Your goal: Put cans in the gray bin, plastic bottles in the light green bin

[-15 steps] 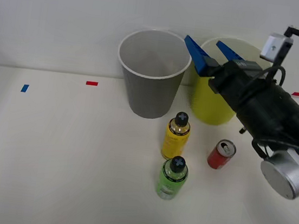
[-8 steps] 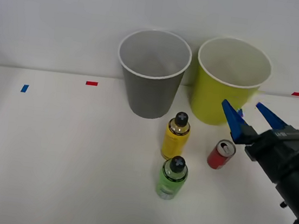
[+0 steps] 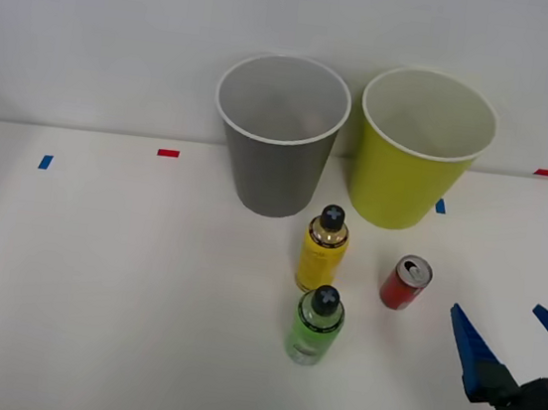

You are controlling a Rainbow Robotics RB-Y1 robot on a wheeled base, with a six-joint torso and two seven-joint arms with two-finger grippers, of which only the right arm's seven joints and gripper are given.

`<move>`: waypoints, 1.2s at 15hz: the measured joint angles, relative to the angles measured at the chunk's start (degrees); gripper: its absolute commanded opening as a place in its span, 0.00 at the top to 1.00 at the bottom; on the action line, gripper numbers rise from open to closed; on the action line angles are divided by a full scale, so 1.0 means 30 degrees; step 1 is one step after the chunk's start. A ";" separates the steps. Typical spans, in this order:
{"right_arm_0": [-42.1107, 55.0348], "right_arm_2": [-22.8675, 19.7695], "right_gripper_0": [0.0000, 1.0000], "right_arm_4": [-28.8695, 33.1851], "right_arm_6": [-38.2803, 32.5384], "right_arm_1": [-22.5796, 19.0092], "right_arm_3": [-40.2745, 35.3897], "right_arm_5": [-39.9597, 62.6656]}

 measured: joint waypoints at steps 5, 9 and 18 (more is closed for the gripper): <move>0.3262 -0.0687 0.00 0.0199 0.0395 0.0906 0.2880 -0.7199; 0.4919 -0.0977 0.00 0.0578 0.1193 0.2362 0.5044 -1.0480; 0.6608 -0.1222 0.00 0.3835 -0.0322 0.5738 0.8020 -1.4660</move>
